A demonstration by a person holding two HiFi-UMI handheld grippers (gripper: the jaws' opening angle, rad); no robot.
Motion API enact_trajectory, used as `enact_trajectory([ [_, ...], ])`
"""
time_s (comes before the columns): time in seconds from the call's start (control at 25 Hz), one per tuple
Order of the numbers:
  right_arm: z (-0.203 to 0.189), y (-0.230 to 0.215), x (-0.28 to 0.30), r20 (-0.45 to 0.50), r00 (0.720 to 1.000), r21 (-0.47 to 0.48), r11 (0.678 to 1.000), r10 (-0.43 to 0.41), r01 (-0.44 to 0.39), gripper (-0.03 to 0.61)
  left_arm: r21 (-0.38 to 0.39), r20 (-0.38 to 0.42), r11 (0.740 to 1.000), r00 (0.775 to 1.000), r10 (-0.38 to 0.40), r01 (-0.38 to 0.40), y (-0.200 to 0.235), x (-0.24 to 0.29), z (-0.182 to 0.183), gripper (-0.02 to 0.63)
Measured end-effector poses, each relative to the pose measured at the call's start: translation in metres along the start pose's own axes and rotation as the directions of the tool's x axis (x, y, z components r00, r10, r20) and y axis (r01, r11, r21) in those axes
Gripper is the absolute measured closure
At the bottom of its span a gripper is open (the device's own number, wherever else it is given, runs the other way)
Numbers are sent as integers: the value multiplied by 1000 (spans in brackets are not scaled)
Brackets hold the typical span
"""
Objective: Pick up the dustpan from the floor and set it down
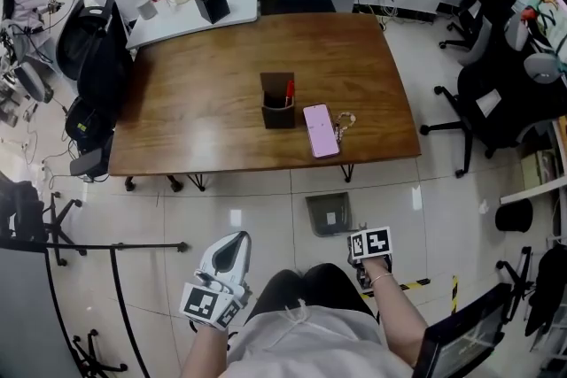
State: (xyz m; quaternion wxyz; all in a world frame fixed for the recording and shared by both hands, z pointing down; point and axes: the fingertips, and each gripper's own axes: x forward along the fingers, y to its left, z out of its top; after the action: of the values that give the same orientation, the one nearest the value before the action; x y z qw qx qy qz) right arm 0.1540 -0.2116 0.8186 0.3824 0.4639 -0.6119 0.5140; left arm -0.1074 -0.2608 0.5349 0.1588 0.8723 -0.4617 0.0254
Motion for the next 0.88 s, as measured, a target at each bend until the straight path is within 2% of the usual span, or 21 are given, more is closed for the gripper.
enact_trajectory([
  [0.04,-2,-3,1,-9,1000,-12,1000,-27,27,564,-7,-1,1000,1000,-1,1,-1,1,-2,600],
  [0.08,-3,-6,2,-15,998,-32,998,-56,55,500,-13,-2,1000,1000,-5,5,-4,2,-2,600],
  [0.12,-3,-7,2,-15,997,-55,995,-79,78,362,-18,-5,1000,1000,-14,14,-8,3,-2,600],
  [0.2,0,-7,3,-3,994,-87,990,-109,108,10,-22,-24,999,999,-46,46,-17,5,-1,600],
  [0.24,1,-8,3,2,992,-87,988,-124,124,-6,-20,-36,998,997,-66,65,-21,5,0,600],
  [0.36,-3,-16,-9,17,986,-61,984,-168,169,-7,-9,-53,995,993,-102,101,-31,0,5,600],
  [0.56,-15,-16,-43,28,985,7,986,-168,168,-6,-47,-85,989,986,-146,142,-41,-14,12,600],
  [0.68,-20,-17,-82,71,978,49,980,-197,194,-5,-54,-84,985,982,-170,166,-55,-29,26,600],
  [0.76,-20,-9,-114,142,970,73,980,-195,186,6,-54,-75,981,979,-190,186,-66,-43,36,600],
  [0.8,-18,-5,-133,200,959,84,979,-201,188,87,-52,-70,980,978,-196,192,-71,-51,40,600],
  [0.88,-14,-2,-172,338,912,100,972,-234,212,371,-54,-55,978,978,-202,199,-83,-64,45,600],
])
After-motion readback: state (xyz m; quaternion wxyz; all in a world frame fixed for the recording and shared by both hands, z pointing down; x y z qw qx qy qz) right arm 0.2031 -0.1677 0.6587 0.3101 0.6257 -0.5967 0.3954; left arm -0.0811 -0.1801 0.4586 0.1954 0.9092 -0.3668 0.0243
